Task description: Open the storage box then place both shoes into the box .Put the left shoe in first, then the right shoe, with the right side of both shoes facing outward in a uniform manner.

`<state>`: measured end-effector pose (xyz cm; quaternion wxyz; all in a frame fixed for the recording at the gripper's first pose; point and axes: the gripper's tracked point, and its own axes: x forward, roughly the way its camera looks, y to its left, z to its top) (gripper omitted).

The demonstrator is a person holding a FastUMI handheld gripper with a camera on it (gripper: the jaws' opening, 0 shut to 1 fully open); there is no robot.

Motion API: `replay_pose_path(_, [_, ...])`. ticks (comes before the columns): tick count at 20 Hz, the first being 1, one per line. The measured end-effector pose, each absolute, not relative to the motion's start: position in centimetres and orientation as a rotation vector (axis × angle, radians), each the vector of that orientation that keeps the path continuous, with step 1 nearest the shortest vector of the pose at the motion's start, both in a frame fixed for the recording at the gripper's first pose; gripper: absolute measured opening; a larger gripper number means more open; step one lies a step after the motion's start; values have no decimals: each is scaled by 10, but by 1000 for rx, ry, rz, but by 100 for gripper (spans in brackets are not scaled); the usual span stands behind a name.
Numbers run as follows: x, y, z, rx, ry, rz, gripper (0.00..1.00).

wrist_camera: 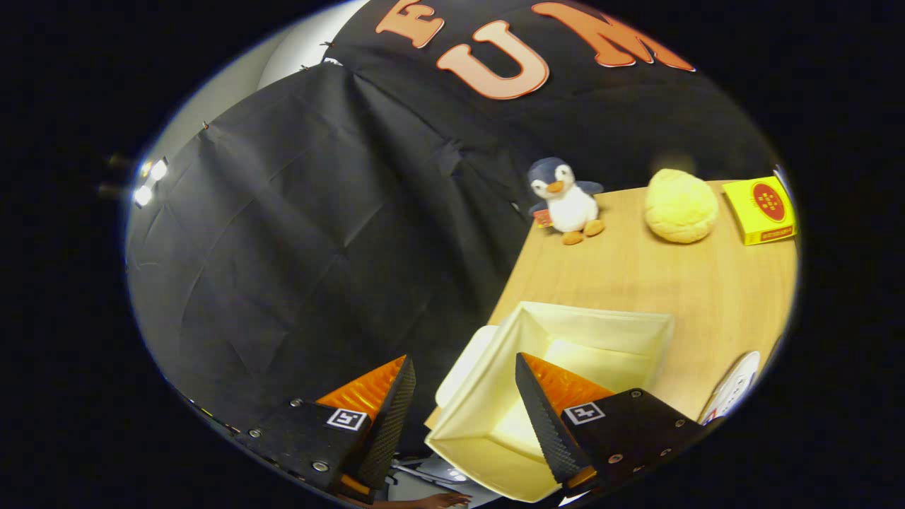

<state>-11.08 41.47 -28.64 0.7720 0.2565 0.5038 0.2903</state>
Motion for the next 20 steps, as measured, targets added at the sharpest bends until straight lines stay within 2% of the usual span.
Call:
replay_pose_path(5, [-130,303,-341,410,1094,465,86])
replay_pose_path(14, [-204,157,-419,278,1232,221,86])
replay_pose_path(15, [-209,150,-423,272,1241,208,82])
replay_pose_path(20, [-244,122,-447,234,1310,183,74])
